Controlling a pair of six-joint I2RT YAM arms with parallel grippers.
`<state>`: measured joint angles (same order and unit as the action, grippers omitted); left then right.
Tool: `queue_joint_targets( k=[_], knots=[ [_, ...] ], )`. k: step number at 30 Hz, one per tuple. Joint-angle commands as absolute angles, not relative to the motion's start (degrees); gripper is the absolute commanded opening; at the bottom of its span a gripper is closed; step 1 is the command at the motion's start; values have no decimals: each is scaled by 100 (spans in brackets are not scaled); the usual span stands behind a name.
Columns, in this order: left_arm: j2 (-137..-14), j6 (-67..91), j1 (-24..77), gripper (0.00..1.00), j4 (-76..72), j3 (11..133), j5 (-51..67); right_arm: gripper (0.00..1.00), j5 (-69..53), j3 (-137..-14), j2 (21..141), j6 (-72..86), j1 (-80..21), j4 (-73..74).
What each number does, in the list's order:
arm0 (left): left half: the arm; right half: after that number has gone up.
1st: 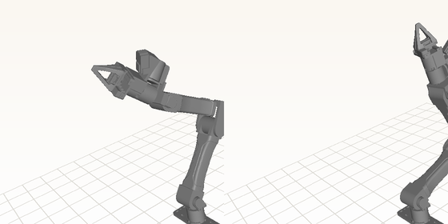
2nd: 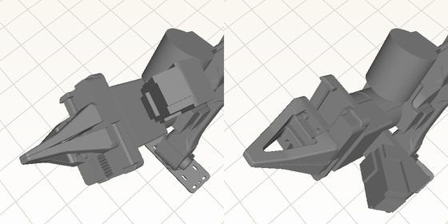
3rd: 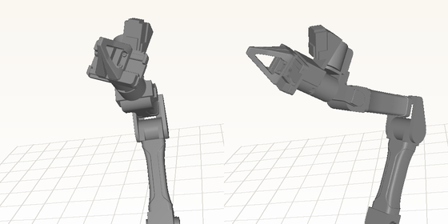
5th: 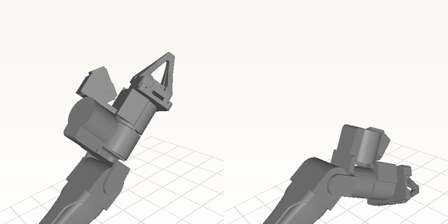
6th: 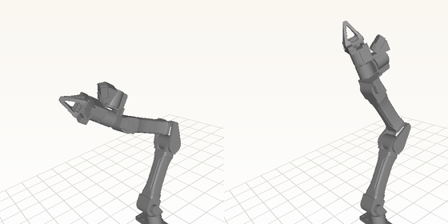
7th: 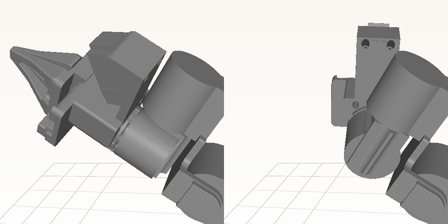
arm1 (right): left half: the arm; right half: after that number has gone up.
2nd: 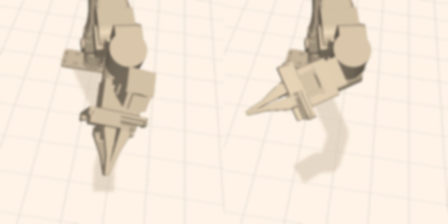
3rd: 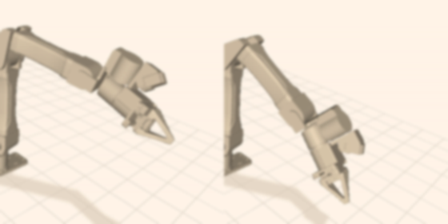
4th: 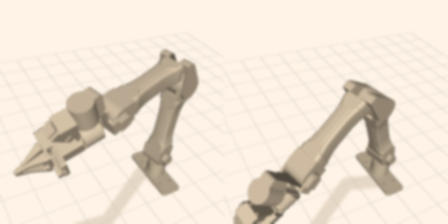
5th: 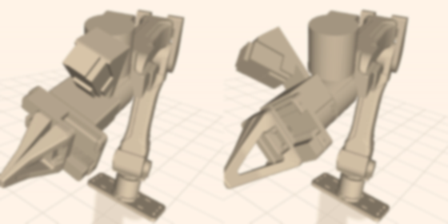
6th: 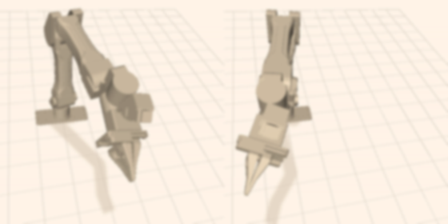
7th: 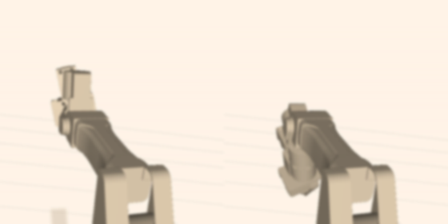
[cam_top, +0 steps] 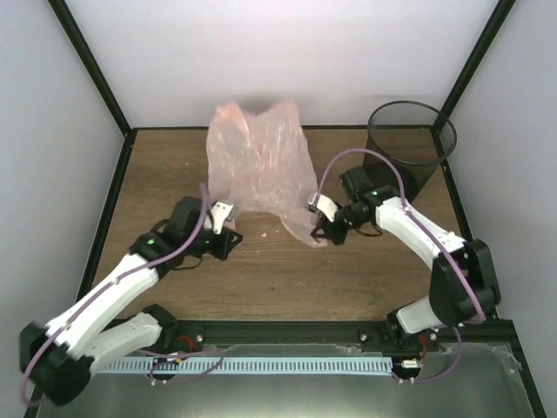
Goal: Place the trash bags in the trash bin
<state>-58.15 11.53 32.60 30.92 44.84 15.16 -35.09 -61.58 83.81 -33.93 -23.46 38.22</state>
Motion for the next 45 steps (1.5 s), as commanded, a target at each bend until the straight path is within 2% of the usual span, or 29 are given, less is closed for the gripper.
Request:
queue_joint_targets(
  k=[1,6,11,14,18,22,24,26,28,32,36,40,45],
  knots=[
    [-4195,1480,3401,4,2760,5264,1840,1,-4446,-6657,6672,-3800,-2443,4766],
    [-4356,1500,3394,4,3347,5708,1098,1,-4279,-6701,6219,-3250,-2445,4194],
    [-4347,1880,3397,4,3188,5348,1051,1,-3791,-6496,6816,-3103,-2444,4224],
    [-4399,2200,3386,4,3014,5276,517,1,-3516,-6677,7302,-2789,-2445,4116],
    [-5156,2030,3362,4,2884,5991,-70,1,-2971,-7709,7978,-2343,-2446,3803],
    [-5834,1262,3357,4,3119,7371,-101,1,-3220,-9584,8476,-1962,-2443,4053],
    [-5901,928,3357,4,3226,8115,53,1,-3500,-10362,8474,-1841,-2444,4057],
    [-5712,729,3366,4,3098,8368,224,1,-3598,-10507,8145,-1818,-2443,3745],
    [-5448,689,3366,4,2950,8310,253,1,-3580,-10138,7788,-1912,-2446,3394],
    [-5196,671,3366,4,3269,7744,377,1,-3551,-8531,7313,-2417,-2443,3136],
    [-4885,1277,3366,4,3341,6399,691,1,-3587,-7148,7186,-2754,-2443,3233],
    [-4258,2025,3366,4,2828,4754,1173,1,-3715,-6313,7231,-2733,-2444,3233],
    [-3925,2543,3366,4,2703,3921,1391,2,-3523,-5536,7382,-2651,-2459,2898]
  ],
)
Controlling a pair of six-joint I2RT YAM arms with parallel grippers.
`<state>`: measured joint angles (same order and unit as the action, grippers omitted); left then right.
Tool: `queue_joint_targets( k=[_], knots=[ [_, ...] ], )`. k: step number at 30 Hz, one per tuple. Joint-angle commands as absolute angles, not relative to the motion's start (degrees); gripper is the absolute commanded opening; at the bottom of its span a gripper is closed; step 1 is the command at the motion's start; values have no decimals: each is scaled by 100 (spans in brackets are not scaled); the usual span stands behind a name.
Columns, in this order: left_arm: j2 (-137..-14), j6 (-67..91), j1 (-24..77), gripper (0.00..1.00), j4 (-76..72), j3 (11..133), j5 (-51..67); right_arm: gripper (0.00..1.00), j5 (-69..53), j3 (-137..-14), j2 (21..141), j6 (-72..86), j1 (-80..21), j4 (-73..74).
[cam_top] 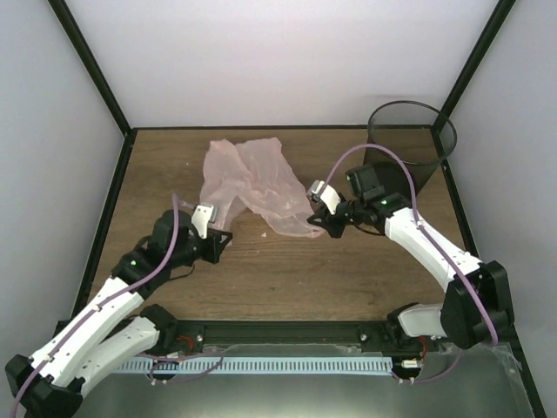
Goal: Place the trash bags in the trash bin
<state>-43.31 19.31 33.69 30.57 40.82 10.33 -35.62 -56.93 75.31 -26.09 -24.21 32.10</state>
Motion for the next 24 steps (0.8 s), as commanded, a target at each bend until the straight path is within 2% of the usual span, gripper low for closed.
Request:
queue_joint_targets(
  k=[1,4,7,11,14,18,24],
  knots=[
    [-3884,2658,3366,4,2700,3853,1410,2,-3452,-5428,7423,-2662,-2463,2867],
    [-3835,2824,3366,4,2705,3714,1489,7,-3181,-5079,7469,-2692,-2462,2795],
    [-3812,2930,3366,4,2782,3581,1417,18,-2991,-4792,7469,-2723,-2461,2769],
    [-3660,3215,3366,4,2765,3404,1296,49,-2672,-4443,7367,-2691,-2463,2776],
    [-3468,3438,3366,4,2749,3267,1190,61,-2289,-4206,7274,-2624,-2454,2764],
    [-3252,3512,3363,4,2858,3198,1071,69,-2089,-3887,7039,-2574,-2453,2701],
    [-3139,3589,3366,4,2866,3122,1017,68,-2126,-3869,7066,-2568,-2383,2752]
  ],
)
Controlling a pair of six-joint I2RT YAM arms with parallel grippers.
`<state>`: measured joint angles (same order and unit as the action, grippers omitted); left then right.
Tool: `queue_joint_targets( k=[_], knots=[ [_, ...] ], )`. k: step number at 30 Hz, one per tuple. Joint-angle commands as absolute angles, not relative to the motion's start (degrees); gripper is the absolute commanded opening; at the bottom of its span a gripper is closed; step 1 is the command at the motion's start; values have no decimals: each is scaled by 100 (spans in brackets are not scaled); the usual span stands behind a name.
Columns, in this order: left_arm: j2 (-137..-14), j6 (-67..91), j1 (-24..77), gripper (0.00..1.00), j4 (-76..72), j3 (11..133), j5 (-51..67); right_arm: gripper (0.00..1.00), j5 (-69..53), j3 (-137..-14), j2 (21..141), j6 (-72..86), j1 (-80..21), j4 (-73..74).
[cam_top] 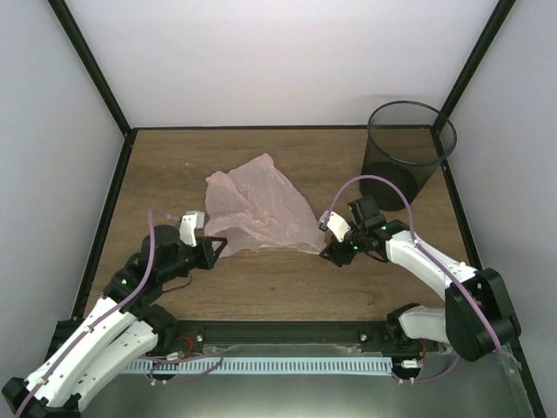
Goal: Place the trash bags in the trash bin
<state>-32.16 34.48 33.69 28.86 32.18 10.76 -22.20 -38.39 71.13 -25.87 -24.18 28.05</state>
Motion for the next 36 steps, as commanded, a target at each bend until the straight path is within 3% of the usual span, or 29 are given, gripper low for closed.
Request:
queue_joint_targets(
  k=[1,4,8,11,20,26,30,34,36],
  knots=[
    [-3138,3586,3366,4,2872,3123,1015,66,-2153,-3874,7052,-2583,-2374,2760],
    [-3146,3569,3366,4,2891,3137,1002,53,-2237,-3865,6981,-2602,-2356,2763],
    [-3151,3567,3366,4,2880,3113,993,20,-2295,-3928,6868,-2585,-2347,2819],
    [-3155,3564,3366,4,2764,3042,1133,2,-2366,-4125,6762,-2508,-2343,2980],
    [-3619,3728,3362,4,3021,3370,924,1,-2919,-5360,6553,-2294,-2344,3273],
    [-5401,2998,3188,4,3442,5469,-401,1,-2732,-6884,7816,-2351,-2338,3070],
    [-6876,2248,3061,4,3840,7974,-358,1,-2109,-9451,9130,-2823,-2269,3789],
    [-7751,1675,3048,4,4294,10813,-690,1,-1902,-13672,10412,-2978,-2171,5012],
    [-7881,1646,3069,4,4231,11792,-505,1,-2035,-15208,10475,-2845,-2173,5039]
  ],
)
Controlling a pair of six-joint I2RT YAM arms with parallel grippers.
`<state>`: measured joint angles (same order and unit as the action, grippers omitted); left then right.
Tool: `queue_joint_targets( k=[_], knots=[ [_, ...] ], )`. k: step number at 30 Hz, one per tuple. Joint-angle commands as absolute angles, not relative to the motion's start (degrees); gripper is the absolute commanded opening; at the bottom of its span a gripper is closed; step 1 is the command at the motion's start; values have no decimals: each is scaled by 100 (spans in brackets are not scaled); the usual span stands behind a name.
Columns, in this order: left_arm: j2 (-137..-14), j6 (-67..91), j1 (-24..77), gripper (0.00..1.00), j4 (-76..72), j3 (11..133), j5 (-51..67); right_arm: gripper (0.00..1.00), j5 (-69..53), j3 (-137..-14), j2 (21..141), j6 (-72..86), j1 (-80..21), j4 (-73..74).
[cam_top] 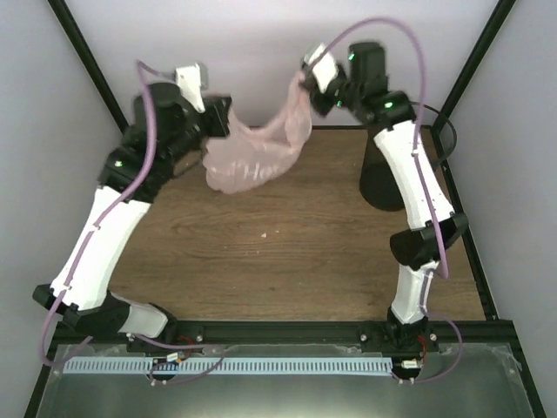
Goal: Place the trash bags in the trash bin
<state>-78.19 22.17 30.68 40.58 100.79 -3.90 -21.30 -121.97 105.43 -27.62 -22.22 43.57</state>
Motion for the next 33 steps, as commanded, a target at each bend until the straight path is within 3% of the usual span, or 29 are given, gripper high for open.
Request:
queue_joint_targets(
  k=[1,3,5,9,11,13,16,19,21,24,29,33],
  knots=[
    [-7777,1607,3094,4,3959,11909,-221,1,-2191,-15321,10209,-2757,-2176,4787],
    [-7135,1595,3137,4,3089,11265,437,1,-2513,-13942,8977,-2559,-2176,3712],
    [-6450,1751,3178,4,2217,9962,693,1,-2919,-11104,7517,-2619,-2171,2341],
    [-5953,1978,3212,4,2515,7353,120,1,-3492,-8335,6781,-3377,-2175,3013],
    [-6128,2035,3220,4,2987,6149,131,1,-2894,-6128,6216,-3299,-2211,2151],
    [-6250,2379,3276,4,3335,5174,436,1,-2414,-4979,6250,-3312,-2296,2129],
    [-5723,2760,3540,4,3501,4797,707,1,-3229,-4798,6295,-3024,-2286,3160],
    [-4819,2740,3611,4,3447,5187,608,1,-4477,-5054,5507,-2965,-2287,3549],
    [-4408,2662,3613,4,3362,5605,402,1,-4926,-5495,5200,-2596,-2197,3501],
    [-4261,2531,3612,4,3498,6234,60,1,-5486,-6535,5647,-2362,-2055,3881],
    [-5140,2714,3612,4,4650,7272,-822,1,-5504,-6970,5945,-1612,-2055,3306],
    [-5534,2843,3529,4,4408,7026,-1068,1,-4707,-6822,6456,-1105,-2040,2632]
  ],
)
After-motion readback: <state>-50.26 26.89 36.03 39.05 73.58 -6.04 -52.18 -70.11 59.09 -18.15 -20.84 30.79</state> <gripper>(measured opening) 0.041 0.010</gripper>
